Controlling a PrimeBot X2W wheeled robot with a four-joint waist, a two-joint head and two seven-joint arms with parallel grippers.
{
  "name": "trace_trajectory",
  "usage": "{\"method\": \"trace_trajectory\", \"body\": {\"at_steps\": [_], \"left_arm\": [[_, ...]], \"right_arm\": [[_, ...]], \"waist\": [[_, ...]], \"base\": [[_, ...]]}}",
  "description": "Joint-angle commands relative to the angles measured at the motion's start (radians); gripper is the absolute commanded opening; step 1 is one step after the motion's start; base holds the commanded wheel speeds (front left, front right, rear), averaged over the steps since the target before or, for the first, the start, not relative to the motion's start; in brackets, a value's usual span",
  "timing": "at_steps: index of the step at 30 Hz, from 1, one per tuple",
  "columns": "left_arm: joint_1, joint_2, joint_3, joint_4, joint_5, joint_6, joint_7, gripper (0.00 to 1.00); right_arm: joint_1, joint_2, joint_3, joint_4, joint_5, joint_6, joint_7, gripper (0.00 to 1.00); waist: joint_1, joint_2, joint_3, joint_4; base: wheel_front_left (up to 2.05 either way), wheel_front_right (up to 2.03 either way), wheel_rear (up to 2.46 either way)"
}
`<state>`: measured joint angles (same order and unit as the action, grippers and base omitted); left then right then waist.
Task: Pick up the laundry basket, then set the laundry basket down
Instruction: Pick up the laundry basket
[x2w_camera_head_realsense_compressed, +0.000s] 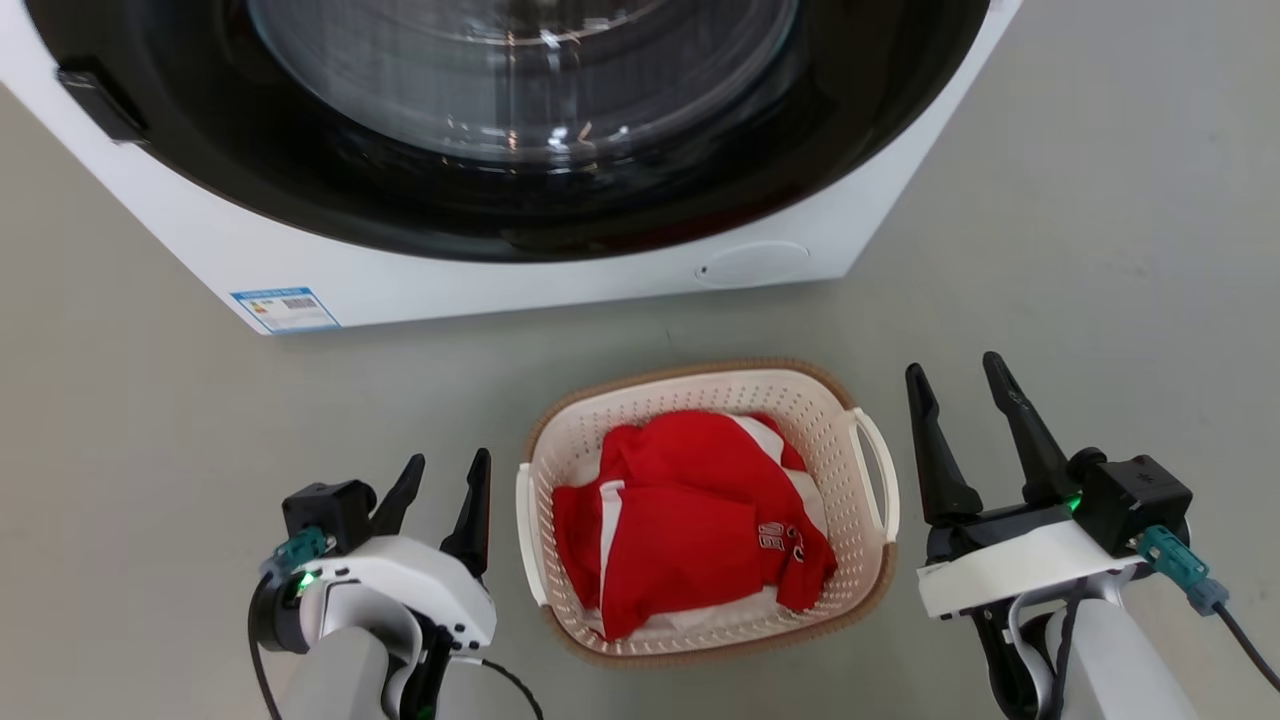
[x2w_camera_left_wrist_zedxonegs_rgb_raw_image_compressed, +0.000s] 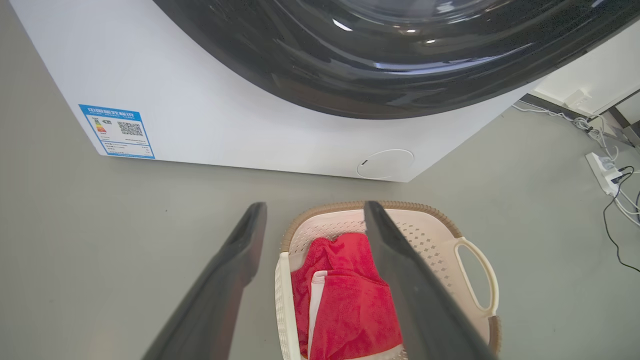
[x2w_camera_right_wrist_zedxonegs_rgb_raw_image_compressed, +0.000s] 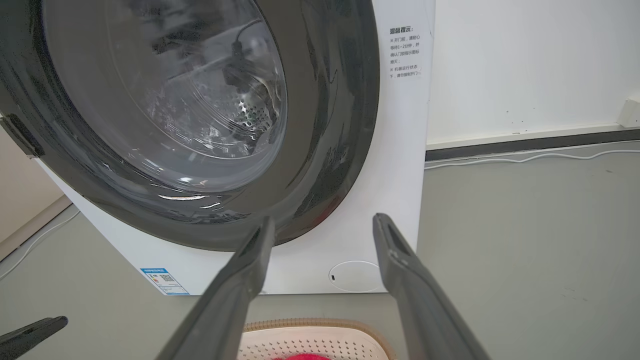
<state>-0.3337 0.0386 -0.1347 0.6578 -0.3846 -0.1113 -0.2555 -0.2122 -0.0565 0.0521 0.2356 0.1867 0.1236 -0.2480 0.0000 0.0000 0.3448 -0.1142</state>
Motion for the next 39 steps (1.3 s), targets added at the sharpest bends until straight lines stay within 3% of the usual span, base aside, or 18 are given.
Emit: {"method": "trace_trajectory", "body": {"at_steps": [1, 6, 21, 36, 39], "left_arm": [[-0.042, 0.012, 0.018, 0.011, -0.022, -0.007, -0.006, 1.0], [-0.111, 0.012, -0.018, 0.164, -0.077, -0.014, -0.006, 1.0], [-0.339, 0.029, -0.037, 0.551, -0.088, -0.017, -0.005, 1.0], [-0.429, 0.071, -0.064, 0.623, -0.088, -0.006, 0.07, 1.0], [-0.437, 0.076, -0.065, 0.627, -0.091, 0.013, 0.1, 1.0]], "right_arm": [[-0.022, 0.0, 0.027, -0.025, 0.009, 0.007, -0.014, 1.0], [-0.036, 0.002, 0.039, -0.027, 0.015, 0.007, -0.014, 1.0], [-0.106, 0.006, 0.076, -0.06, 0.047, 0.007, -0.014, 1.0], [-0.147, 0.006, 0.103, -0.08, 0.097, 0.007, -0.014, 1.0], [-0.148, 0.006, 0.106, -0.08, 0.104, 0.007, -0.014, 1.0]], "waist": [[0.0, 0.0, 0.019, -0.011], [0.0, 0.0, 0.071, -0.031], [0.0, 0.0, 0.286, -0.114], [0.0, 0.0, 0.402, -0.169], [0.0, 0.0, 0.41, -0.176]], "base": [[0.0, 0.0, 0.0], [0.0, 0.0, 0.0], [0.0, 0.0, 0.0], [0.0, 0.0, 0.0], [0.0, 0.0, 0.0]]}}
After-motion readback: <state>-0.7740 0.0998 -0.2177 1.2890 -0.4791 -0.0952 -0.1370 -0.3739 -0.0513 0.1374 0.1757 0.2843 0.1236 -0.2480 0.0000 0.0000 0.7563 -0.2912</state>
